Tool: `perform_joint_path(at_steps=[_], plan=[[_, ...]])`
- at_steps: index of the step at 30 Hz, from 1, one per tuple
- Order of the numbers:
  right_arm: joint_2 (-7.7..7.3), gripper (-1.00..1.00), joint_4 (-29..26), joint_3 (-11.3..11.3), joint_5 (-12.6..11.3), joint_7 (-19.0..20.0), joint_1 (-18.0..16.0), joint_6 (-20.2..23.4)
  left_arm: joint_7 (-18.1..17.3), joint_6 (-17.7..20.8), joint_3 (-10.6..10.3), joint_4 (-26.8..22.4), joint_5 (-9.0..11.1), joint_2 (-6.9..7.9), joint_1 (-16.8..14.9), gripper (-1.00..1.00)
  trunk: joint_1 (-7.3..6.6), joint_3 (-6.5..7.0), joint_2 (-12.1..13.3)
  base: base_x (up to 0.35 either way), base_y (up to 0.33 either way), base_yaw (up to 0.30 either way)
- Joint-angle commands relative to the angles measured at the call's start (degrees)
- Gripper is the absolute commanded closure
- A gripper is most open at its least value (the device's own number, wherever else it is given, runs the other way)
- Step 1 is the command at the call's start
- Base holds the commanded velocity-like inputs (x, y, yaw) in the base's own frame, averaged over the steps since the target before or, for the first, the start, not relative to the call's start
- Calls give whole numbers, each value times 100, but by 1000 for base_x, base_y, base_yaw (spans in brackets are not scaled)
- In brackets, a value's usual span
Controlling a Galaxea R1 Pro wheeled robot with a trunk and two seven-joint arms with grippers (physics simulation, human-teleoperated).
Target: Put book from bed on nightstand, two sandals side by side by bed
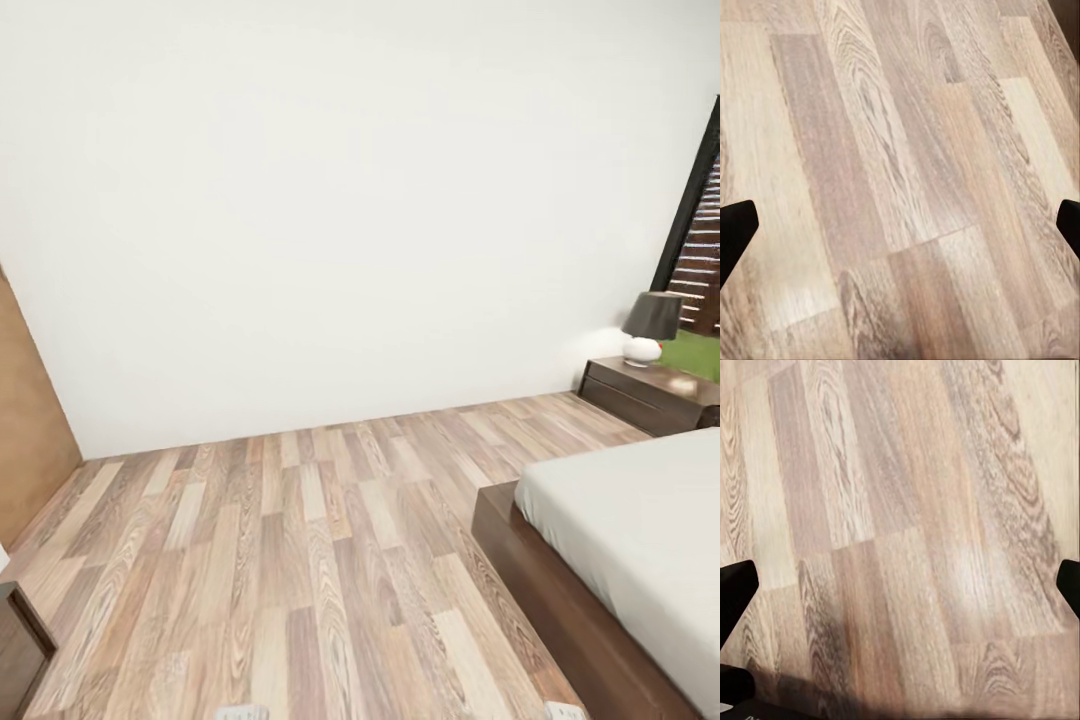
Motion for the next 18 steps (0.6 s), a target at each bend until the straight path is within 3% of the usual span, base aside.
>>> perform_joint_path(at_steps=[1,18], plan=[[5,-100,24,48,-38,31,-10,-35,-13,-18,49,-2,-56,0,-2,-100,-1,-6,-3,1,0,-283],[2,-100,24,48,-38,31,-10,-35,-13,-18,49,-2,-56,0,-2,-100,-1,-6,-3,0,0,-283]])
